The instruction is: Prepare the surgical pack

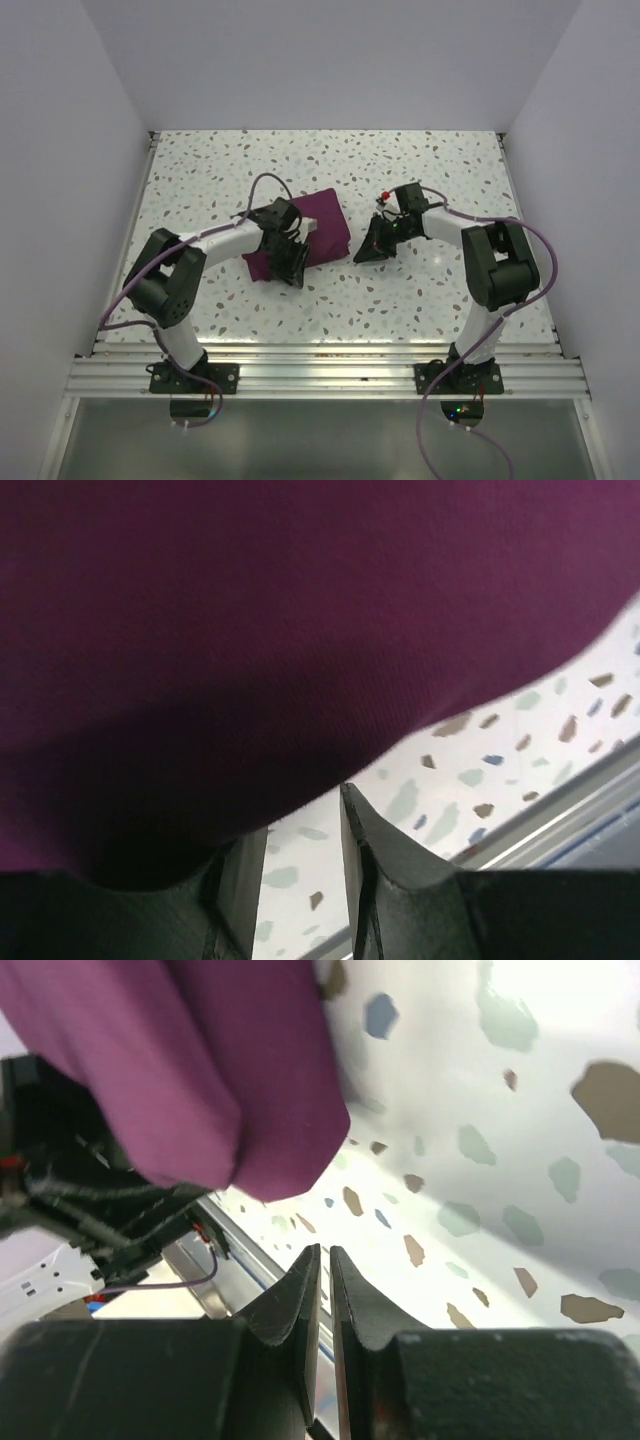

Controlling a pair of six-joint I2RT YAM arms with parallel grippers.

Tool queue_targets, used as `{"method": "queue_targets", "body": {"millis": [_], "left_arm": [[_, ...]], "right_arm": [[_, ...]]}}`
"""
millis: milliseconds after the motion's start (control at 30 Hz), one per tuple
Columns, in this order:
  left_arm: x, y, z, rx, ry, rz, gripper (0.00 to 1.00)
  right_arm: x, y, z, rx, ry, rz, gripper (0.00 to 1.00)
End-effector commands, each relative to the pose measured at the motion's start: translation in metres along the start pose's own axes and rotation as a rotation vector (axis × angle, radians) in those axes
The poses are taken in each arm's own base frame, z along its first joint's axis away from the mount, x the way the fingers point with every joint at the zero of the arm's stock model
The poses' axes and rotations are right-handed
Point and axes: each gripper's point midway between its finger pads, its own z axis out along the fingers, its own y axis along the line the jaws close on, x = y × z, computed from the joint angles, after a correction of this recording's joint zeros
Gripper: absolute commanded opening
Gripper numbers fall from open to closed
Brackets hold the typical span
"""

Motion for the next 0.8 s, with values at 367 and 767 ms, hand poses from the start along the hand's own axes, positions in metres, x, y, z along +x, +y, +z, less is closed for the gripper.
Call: {"method": "queue_targets", "body": {"millis": [367, 767], "left_arm": [[-0.07, 0.064, -0.005, -0.152, -0.096, -0.019, 0.42], [-0.061, 0.013, -0.083, -0.013, -0.265, 0.045, 0.49]], "right_arm": [[-0.035, 0.034, -0.009, -0.04, -0.011, -0.072, 0.12], [-0.07, 0.072, -0.004, -0.105, -0.057, -0.1, 0.24]]}}
